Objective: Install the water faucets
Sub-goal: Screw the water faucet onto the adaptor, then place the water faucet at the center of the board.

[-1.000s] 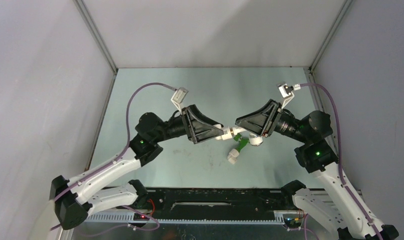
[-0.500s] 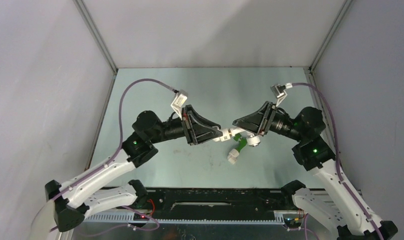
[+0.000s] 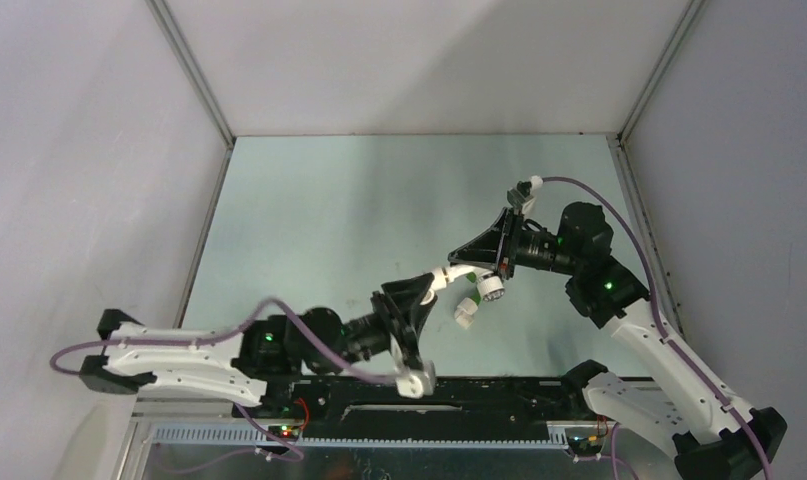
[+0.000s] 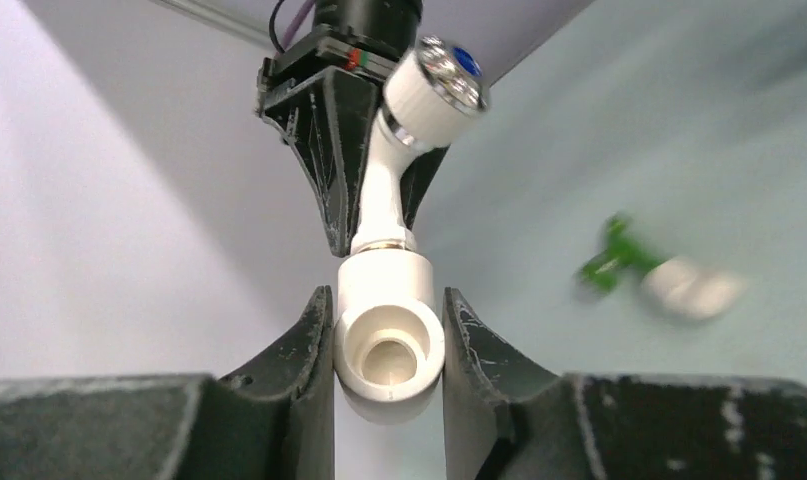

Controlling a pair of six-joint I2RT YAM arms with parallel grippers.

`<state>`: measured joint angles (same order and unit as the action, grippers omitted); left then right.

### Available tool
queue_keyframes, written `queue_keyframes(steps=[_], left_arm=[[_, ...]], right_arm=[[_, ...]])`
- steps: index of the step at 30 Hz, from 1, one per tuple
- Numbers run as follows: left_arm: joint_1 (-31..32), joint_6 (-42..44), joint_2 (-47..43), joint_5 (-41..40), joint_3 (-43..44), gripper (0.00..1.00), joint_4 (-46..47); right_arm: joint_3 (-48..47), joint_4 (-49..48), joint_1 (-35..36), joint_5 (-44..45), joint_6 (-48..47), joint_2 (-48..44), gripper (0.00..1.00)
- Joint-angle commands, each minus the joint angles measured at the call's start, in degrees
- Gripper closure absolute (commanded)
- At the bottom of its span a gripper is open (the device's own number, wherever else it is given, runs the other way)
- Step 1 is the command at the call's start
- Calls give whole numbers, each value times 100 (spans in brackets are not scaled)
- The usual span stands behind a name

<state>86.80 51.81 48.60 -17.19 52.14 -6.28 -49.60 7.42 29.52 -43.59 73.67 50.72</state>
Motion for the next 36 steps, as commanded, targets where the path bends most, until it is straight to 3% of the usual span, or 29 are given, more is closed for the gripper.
queue_keyframes(steps=[1, 4, 5, 6, 8, 9, 13, 16, 18, 24, 29, 32, 36], left_arm=[[677, 4408, 483, -2703, -478, 100, 1476], [697, 4841, 735, -3292, -567, 100, 1849], [697, 4789, 734, -3315, -599, 93, 1863], [693, 4687, 705, -3316, -641, 74, 1853], [676, 4474, 602, -3312, -811, 12, 1950], [665, 4284, 534, -3332, -868, 1, 1923], [662, 3102, 9, -3453, -1180, 0, 1489], [662, 1137, -484, -3044, -876, 0, -335], [662, 68, -813, -2773, -783, 0, -911], [656, -1657, -1800, -2445, -1417, 0, -704], [628, -2464, -2092, -2706, -1927, 0, -63], [402, -3117, -2093, -2775, -2086, 0, 323], [-383, -3899, -2062, -2062, -2126, 0, 290]], right_arm=[[-93, 183, 42, 290, 33, 190, 100], [-93, -28, 42, 155, -46, 338, 100], [-93, -88, 41, 117, -105, 394, 100], [-93, -164, 30, 93, -219, 461, 100], [-93, -287, 4, 91, -486, 594, 100], [-93, -356, -12, 103, -651, 667, 100], [-93, -635, -47, 235, -1470, 1143, 100], [-93, -891, -69, 379, -2088, 1829, 100], [-93, -1122, -78, 412, -2366, 2370, 100], [-335, -2349, -68, -171, -2466, 4466, 100], [-883, -2251, 93, 38, -2668, 5694, 99], [-1117, -2044, 99, 254, -2897, 6010, 82], [-1619, -1146, 87, 594, -3525, 6294, 51]])
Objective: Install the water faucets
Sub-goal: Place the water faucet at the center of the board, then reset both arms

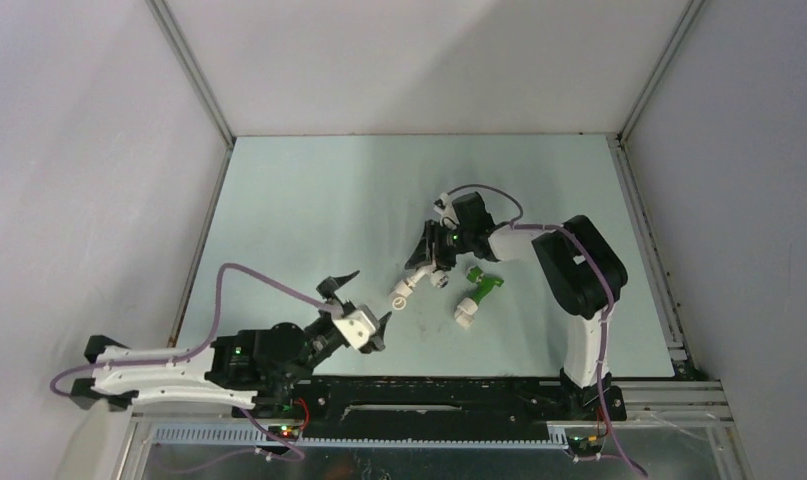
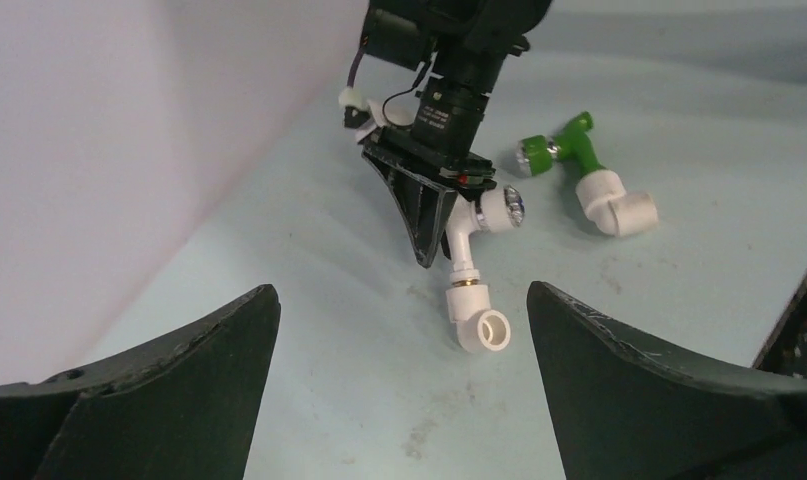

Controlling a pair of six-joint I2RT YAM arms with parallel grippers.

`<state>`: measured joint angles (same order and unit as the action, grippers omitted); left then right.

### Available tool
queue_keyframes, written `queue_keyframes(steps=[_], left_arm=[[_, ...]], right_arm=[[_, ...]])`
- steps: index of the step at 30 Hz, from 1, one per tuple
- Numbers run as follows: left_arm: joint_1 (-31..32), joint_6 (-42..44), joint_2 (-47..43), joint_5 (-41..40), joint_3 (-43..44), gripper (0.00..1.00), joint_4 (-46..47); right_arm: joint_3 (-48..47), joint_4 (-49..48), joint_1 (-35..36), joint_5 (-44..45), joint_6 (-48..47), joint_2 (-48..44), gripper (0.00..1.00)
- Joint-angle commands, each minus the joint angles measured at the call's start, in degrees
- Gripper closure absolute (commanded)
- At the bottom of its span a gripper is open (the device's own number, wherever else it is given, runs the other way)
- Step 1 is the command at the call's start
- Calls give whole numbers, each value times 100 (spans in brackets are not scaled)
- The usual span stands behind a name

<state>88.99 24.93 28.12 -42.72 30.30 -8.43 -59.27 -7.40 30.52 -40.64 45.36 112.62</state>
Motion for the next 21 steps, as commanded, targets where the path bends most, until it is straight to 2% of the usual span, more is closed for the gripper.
queue_keyframes(steps=[1, 3, 4, 5, 8, 10, 13, 19, 20, 21], left_arm=[[-787, -1361, 10, 679, 50, 0, 541], [-1223, -1606, 65, 986, 37, 0, 622], [-1463, -1730, 104, 1150, 25, 0, 655], [-1744, -1845, 163, 1367, 20, 0, 659], [-2815, -2500, 352, 2063, 46, 0, 547], [-3761, -2877, 430, 2750, 35, 0, 474], [-5171, -3163, 425, 3304, -95, 0, 553], [-7352, -3331, 738, 3607, -464, 0, 1211], [-7575, -3269, 824, 3518, -506, 0, 1340], [-7666, -3172, 906, 3099, -557, 0, 1484]], right_arm=[[-724, 551, -18, 403, -845, 118, 43], [-905, 1018, -56, 707, -1109, 105, 23], [-970, 1205, -92, 911, -1251, 53, 8], [-1007, 1354, -142, 1144, -1363, -40, 2], [-1021, 1725, -370, 1855, -1722, -620, 1], [-1013, 2047, -527, 2435, -2019, -1107, 0], [-788, 2299, -774, 3276, -2493, -1961, 1], [414, 2151, -1668, 4238, -3145, -3701, 1], [755, 1991, -1847, 4356, -3224, -4009, 0], [1110, 1687, -2019, 4452, -3306, -4309, 0]])
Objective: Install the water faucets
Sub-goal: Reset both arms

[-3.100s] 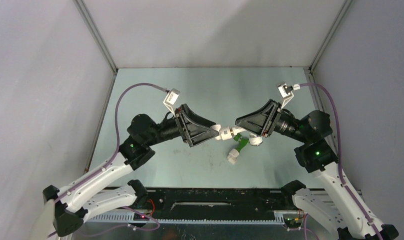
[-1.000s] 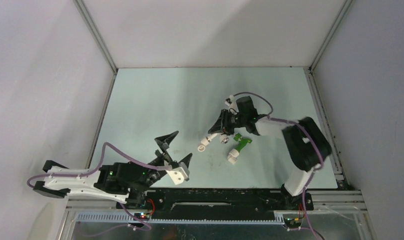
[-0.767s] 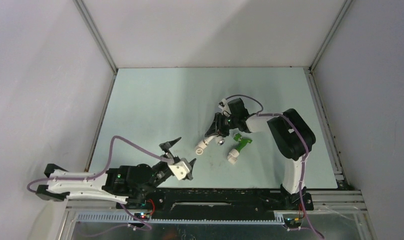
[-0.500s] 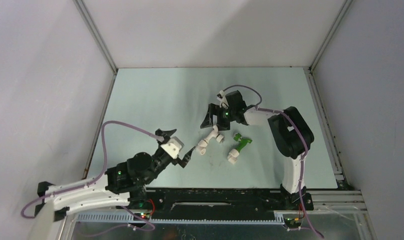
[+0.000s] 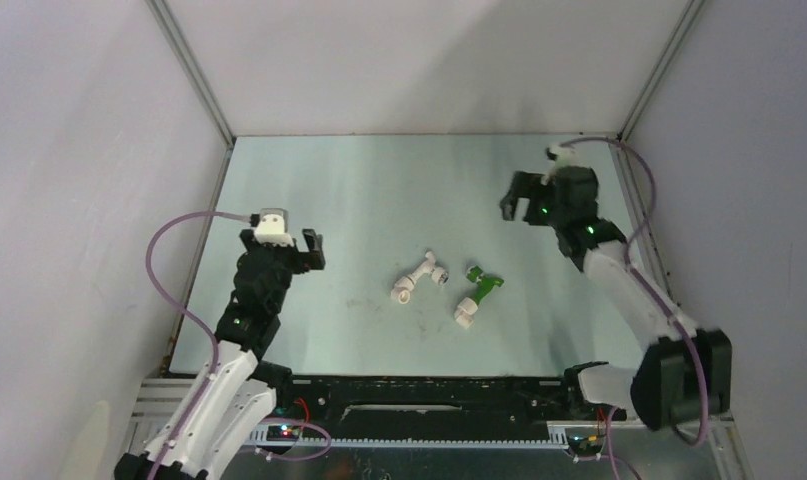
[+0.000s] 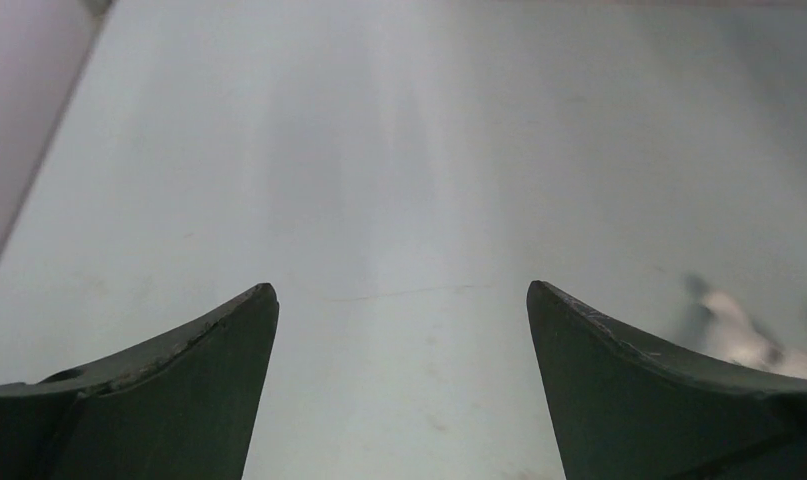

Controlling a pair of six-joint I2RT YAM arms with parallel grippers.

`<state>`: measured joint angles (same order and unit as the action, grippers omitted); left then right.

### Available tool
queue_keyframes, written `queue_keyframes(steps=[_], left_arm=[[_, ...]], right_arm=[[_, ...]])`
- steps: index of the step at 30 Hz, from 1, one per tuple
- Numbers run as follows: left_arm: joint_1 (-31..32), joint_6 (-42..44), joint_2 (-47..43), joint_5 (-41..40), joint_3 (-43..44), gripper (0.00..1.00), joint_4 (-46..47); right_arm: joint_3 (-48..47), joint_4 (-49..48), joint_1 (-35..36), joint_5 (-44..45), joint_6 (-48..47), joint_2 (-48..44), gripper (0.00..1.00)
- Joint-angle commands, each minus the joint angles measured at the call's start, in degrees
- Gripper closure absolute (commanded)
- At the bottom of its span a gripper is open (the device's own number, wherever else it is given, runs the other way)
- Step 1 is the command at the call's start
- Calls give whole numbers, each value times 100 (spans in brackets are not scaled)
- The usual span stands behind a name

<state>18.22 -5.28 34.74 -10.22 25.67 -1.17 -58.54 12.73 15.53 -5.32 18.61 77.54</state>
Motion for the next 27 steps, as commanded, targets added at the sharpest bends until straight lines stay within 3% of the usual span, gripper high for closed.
queue_keyframes(steps=[1, 4, 8, 12, 14, 16, 19, 21, 22, 23, 24, 27], left_arm=[[-601, -47, 330, -610, -168, 0, 917], [-615, 377, 578, -1420, -396, 0, 1476], [-666, 752, 1298, -1605, -929, 0, 2736], [-799, 783, 2180, -1532, -1522, 0, 4476], [-824, 1022, 2382, -1387, -1513, 0, 4770], [-866, 1346, 2728, -1319, -1785, 0, 5859], [-1122, 1066, 3523, -1576, -2103, 0, 7366], [-1379, 916, 3940, -1366, -2065, 0, 7794], [-1371, 862, 3906, -1452, -1895, 0, 7263], [-1423, 741, 3750, -1422, -1817, 0, 6842], [-1441, 686, 3670, -1475, -1801, 0, 6752], [-1439, 658, 3789, -1579, -1749, 0, 6872]], right_arm=[[1404, -604, -667, 1058, -712, -1098, 0], [2449, -1520, -987, 1519, -1043, -1810, 0], [3540, -3097, -1076, 1765, -1403, -1898, 0], [4319, -5174, -1082, 1614, -1413, -1252, 0], [4213, -5431, -1064, 1648, -1486, -982, 0], [4243, -5859, -1034, 1619, -1804, -721, 1], [4742, -7555, -1355, 1478, -1587, 79, 1], [4660, -7082, -1445, 1606, -1356, -110, 2], [4625, -7242, -1436, 1663, -1383, 29, 5], [4587, -7305, -1385, 1783, -1427, 96, 2], [4521, -6965, -1375, 1845, -1371, -17, 1], [4573, -7177, -1335, 1987, -1389, 44, 1]])
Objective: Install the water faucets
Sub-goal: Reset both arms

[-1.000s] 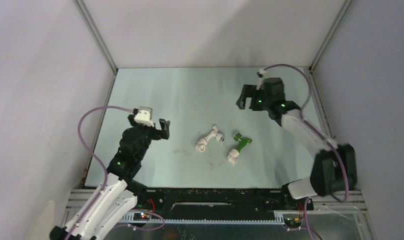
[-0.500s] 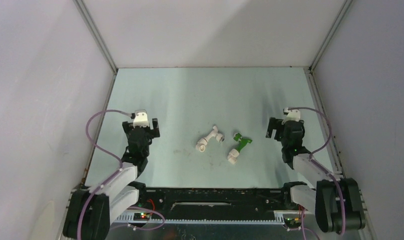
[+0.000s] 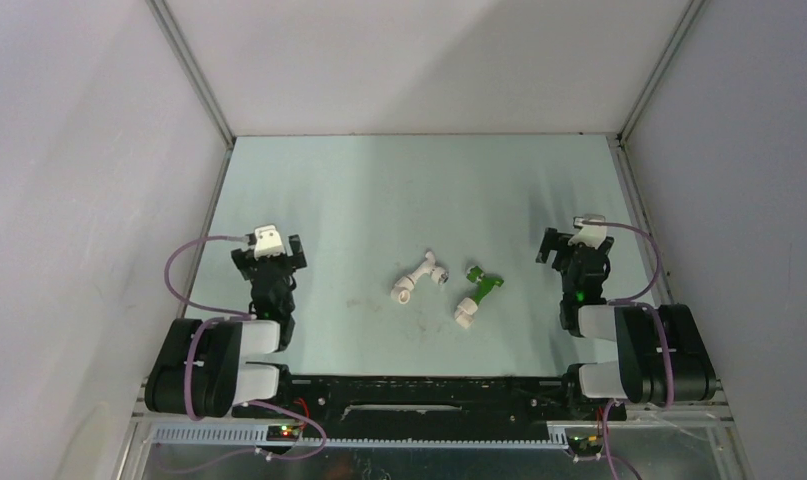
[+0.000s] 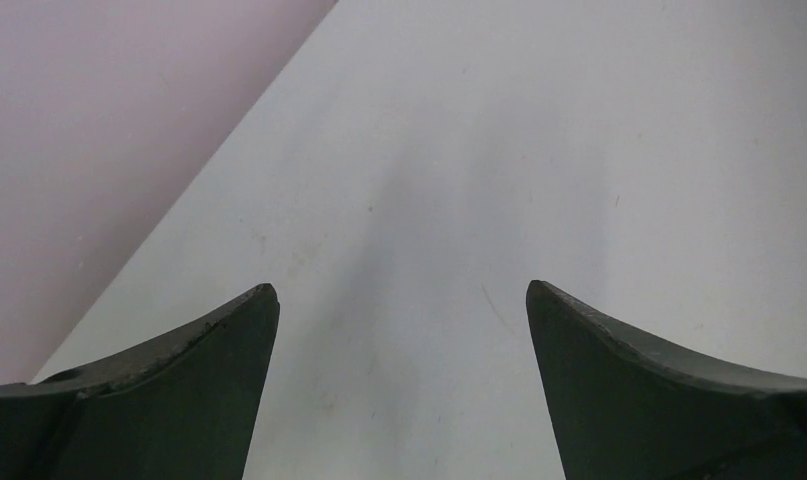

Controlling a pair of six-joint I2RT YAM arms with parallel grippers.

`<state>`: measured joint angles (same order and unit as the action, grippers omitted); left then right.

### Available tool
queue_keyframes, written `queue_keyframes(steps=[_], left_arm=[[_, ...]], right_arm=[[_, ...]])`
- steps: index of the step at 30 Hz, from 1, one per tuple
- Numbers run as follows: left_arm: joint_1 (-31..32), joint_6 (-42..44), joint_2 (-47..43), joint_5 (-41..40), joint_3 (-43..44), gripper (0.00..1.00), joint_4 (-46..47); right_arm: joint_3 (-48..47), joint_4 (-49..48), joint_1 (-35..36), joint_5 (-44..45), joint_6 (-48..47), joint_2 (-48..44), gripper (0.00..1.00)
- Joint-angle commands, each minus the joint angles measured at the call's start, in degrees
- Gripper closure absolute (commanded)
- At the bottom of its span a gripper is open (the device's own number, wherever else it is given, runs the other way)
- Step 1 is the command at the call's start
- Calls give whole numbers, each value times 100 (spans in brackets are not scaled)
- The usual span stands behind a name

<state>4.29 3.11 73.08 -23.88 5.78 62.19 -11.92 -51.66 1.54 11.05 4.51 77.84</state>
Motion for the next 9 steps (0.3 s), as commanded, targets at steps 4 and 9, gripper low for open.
queue_keyframes(steps=[4, 9], left_arm=[[-49, -189, -28, -219, 262, 0, 515], [-141, -251, -60, -48, 362, 0, 235]], right_arm=[[-89, -736, 74, 372, 22, 2, 1], [-104, -684, 66, 369, 30, -13, 0]])
